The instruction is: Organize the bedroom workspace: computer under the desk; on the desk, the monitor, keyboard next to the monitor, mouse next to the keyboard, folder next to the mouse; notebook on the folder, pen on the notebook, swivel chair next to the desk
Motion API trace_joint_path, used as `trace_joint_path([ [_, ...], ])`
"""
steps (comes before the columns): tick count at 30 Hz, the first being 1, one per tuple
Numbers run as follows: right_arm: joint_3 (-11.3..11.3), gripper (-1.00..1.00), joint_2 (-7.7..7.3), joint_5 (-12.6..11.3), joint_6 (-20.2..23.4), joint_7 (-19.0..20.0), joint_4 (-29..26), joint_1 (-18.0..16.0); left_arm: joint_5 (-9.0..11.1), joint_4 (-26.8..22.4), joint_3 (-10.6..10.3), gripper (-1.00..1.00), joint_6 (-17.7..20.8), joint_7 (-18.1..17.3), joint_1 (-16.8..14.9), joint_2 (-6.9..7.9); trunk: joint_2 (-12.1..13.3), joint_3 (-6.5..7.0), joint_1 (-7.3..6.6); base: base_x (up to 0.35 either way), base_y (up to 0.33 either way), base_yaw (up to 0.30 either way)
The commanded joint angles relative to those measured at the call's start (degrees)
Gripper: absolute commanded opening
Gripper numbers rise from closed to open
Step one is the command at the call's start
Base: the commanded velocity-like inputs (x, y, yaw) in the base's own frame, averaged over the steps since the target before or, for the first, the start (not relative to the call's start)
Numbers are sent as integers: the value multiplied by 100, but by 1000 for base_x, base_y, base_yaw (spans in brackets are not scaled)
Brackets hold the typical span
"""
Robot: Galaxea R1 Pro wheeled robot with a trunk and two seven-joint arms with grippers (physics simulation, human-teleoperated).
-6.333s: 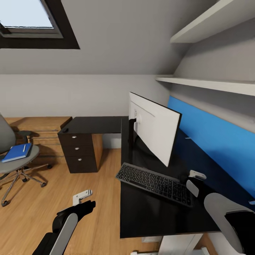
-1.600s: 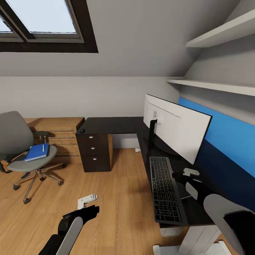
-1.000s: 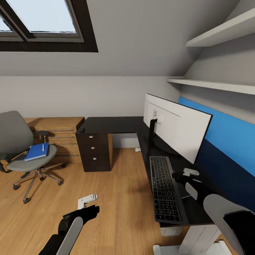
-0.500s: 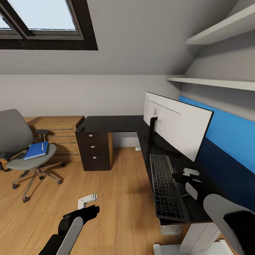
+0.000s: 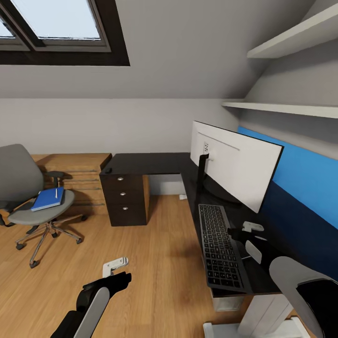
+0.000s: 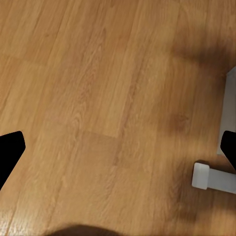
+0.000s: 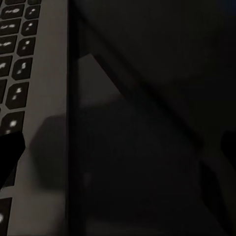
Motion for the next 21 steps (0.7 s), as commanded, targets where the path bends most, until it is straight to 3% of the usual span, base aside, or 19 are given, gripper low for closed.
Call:
trace_joint_path([
  [1, 84, 100, -6, -66, 18, -21, 77, 2, 54, -7, -8, 100, 6, 55, -5, 4, -2, -7, 0, -64, 0, 0],
  [7, 84, 100, -6, -66, 18, -23, 78, 1, 54, -7, -8, 100, 6, 54, -5, 6, -2, -7, 0, -208, 0, 0],
  [15, 84, 100, -7, -64, 18, -23, 78, 1, 47, -7, -8, 100, 7, 54, -5, 6, -2, -7, 0, -44, 0, 0],
  [21, 83, 100, -7, -62, 18, -23, 79, 0, 47, -7, -5, 100, 7, 54, -5, 6, -2, -7, 0, -230, 0, 0],
])
